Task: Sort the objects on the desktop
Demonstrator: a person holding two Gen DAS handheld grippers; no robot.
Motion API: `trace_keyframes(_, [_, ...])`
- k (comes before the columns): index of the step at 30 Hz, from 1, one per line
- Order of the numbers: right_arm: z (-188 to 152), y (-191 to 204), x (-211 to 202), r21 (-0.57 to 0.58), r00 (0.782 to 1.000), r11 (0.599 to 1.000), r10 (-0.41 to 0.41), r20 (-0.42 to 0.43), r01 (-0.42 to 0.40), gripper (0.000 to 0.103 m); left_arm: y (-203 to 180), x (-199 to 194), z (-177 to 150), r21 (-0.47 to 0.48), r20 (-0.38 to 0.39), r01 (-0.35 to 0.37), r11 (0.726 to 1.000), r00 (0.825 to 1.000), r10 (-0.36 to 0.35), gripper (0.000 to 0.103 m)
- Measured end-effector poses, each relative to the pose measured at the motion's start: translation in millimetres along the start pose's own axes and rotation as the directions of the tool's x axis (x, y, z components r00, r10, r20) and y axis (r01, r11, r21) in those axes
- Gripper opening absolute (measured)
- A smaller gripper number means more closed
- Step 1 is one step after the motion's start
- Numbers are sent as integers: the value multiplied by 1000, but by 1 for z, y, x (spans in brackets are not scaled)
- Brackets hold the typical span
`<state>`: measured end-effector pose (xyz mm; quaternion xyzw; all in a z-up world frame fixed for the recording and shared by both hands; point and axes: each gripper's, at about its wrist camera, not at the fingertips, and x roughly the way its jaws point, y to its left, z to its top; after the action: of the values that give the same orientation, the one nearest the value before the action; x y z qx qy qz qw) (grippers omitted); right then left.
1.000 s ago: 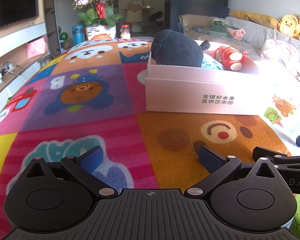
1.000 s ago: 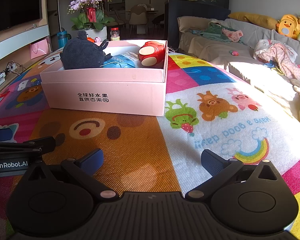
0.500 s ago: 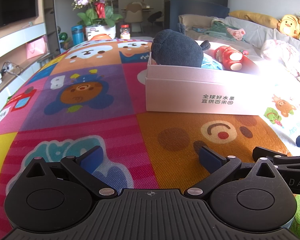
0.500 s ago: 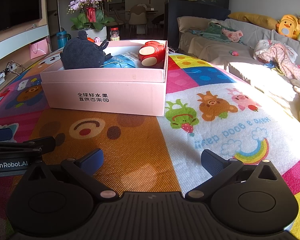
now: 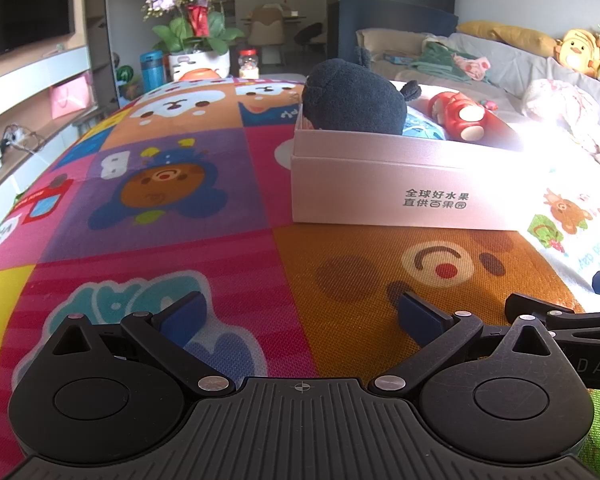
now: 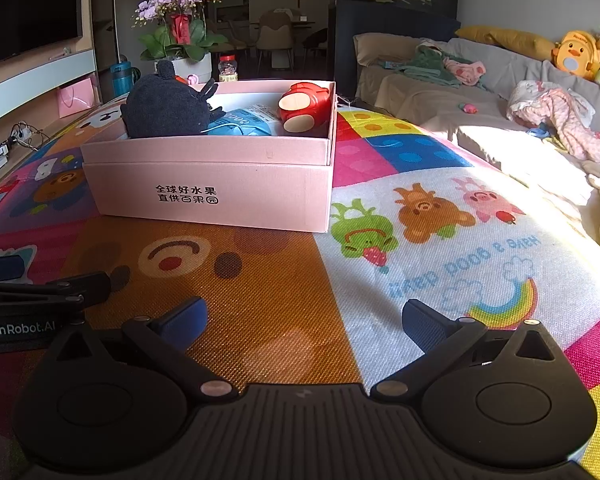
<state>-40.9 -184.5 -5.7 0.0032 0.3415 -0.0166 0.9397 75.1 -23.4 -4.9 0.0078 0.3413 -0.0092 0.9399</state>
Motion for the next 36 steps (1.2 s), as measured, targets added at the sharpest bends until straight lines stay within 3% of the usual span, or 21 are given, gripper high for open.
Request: trace_keyframes(36, [0, 0, 1, 2, 1000, 1000, 2, 1, -2, 103, 0, -2, -1, -1, 0, -1, 1000, 1000, 1, 103])
